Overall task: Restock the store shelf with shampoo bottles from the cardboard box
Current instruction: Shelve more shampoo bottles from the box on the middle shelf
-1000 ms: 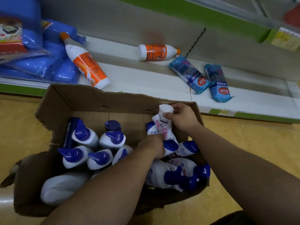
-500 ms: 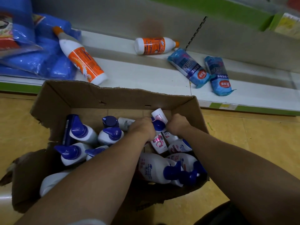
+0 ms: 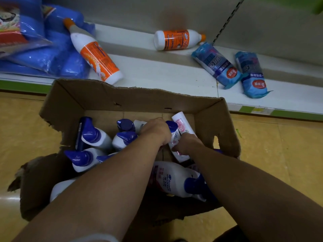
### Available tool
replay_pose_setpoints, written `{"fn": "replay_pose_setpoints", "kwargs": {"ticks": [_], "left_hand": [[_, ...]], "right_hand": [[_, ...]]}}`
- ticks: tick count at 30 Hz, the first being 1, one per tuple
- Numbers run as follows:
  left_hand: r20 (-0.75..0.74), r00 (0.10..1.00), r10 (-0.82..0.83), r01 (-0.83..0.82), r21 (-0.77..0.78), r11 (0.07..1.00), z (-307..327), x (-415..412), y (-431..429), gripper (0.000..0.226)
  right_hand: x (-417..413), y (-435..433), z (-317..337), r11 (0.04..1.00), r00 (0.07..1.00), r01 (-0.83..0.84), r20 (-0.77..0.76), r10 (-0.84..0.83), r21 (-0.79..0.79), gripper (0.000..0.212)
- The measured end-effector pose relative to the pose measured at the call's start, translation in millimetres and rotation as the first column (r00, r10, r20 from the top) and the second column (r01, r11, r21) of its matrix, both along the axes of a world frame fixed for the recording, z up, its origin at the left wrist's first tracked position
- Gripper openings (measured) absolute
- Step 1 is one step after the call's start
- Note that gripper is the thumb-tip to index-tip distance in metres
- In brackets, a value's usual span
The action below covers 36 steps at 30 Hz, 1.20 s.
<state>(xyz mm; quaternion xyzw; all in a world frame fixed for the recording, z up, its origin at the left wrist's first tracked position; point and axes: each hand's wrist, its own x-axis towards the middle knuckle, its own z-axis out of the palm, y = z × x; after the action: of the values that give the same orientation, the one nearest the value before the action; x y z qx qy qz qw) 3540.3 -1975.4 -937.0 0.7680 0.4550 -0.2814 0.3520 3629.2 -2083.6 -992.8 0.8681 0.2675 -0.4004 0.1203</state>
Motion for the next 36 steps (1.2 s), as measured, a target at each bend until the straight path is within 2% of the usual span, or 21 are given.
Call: {"fn": "replay_pose_setpoints", "kwargs": {"ticks": [4, 7, 11, 13, 15, 18, 22, 25, 29, 33, 36], "left_hand": [[-0.017, 1.0, -0.016, 0.016, -0.001, 1.0, 0.0, -0.5, 2.9, 0.054], [-0.017, 1.0, 0.012, -0.011, 0.005, 1.0, -1.3, -1.0, 3.3, 0.047], [0.0, 1.0, 0.015, -0.016, 0.02, 1.0, -3.1, -0.3, 3.9, 0.047], [0.025, 0.999, 0.022, -0.022, 0.015, 1.0, -3.6, -0.2, 4.1, 0.049], [0.053, 0.998, 0.025, -0.025, 0.003, 1.0, -3.5, 0.7, 3.8, 0.054], [0.111, 0.992, 0.055, -0.053, -0.021, 0.998, 3.3, 1.6, 5.0, 0.061], [0.291, 0.948, 0.125, -0.111, -0.065, 0.992, 26.1, -9.8, 10.3, 0.045], [0.372, 0.915, 0.157, -0.135, -0.084, 0.987, 61.8, -25.6, 11.1, 0.036], [0.419, 0.885, 0.204, -0.183, -0.089, 0.979, 131.8, -44.8, 18.4, 0.036], [0.43, 0.856, 0.286, -0.245, -0.149, 0.958, 225.7, -68.7, 24.0, 0.049], [0.453, 0.828, 0.33, -0.286, -0.165, 0.944, 310.4, -87.2, 24.0, 0.045]], "right_hand": [[2.0, 2.8, 2.0, 0.998, 0.997, 0.061, -0.041, -0.06, 0.024, 0.059], [0.8, 3.5, 1.1, 0.991, 0.988, 0.131, -0.086, -0.128, 0.034, 0.061], [7.3, 3.1, 8.4, 0.957, 0.951, 0.281, -0.154, -0.269, 0.064, 0.049], [13.2, 4.7, 16.5, 0.925, 0.915, 0.373, -0.192, -0.354, 0.071, 0.052], [21.3, 6.9, 23.8, 0.91, 0.896, 0.409, -0.223, -0.384, 0.075, 0.052], [32.0, 11.1, 40.4, 0.915, 0.897, 0.396, -0.243, -0.369, 0.071, 0.037], [39.9, 13.9, 74.9, 0.904, 0.892, 0.41, -0.259, -0.37, 0.123, 0.032], [35.2, 11.3, 111.7, 0.86, 0.845, 0.49, -0.323, -0.427, 0.144, 0.036], [17.4, 0.7, 178.1, 0.798, 0.794, 0.568, -0.393, -0.465, 0.203, 0.043], [-2.1, -16.4, 272.5, 0.731, 0.748, 0.627, -0.47, -0.468, 0.27, 0.035], [-16.8, -32.9, 355.0, 0.691, 0.714, 0.661, -0.529, -0.458, 0.293, 0.038]]}}
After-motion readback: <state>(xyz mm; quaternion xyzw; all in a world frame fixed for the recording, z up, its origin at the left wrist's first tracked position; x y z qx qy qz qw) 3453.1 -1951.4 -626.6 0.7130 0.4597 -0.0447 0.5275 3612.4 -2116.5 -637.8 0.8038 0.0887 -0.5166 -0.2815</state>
